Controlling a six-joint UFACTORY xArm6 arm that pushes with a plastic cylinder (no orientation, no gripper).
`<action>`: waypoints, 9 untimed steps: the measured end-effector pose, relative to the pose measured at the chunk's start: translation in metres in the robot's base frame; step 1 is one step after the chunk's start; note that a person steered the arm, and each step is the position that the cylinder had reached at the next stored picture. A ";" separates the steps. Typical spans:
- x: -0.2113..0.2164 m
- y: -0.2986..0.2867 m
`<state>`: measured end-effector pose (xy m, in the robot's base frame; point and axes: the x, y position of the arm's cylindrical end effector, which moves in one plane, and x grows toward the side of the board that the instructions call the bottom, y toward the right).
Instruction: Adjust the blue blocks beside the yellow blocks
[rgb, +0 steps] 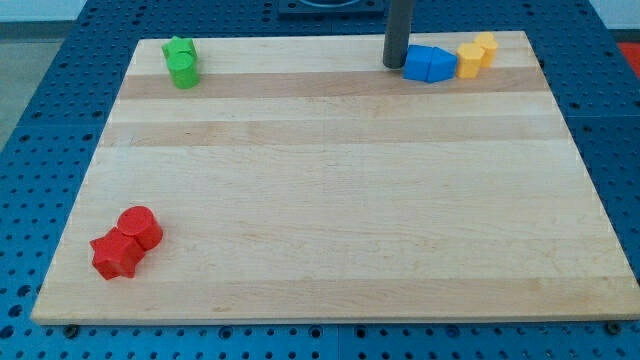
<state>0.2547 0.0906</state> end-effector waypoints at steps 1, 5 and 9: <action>0.000 -0.008; 0.004 -0.037; 0.035 -0.014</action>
<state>0.2893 0.0769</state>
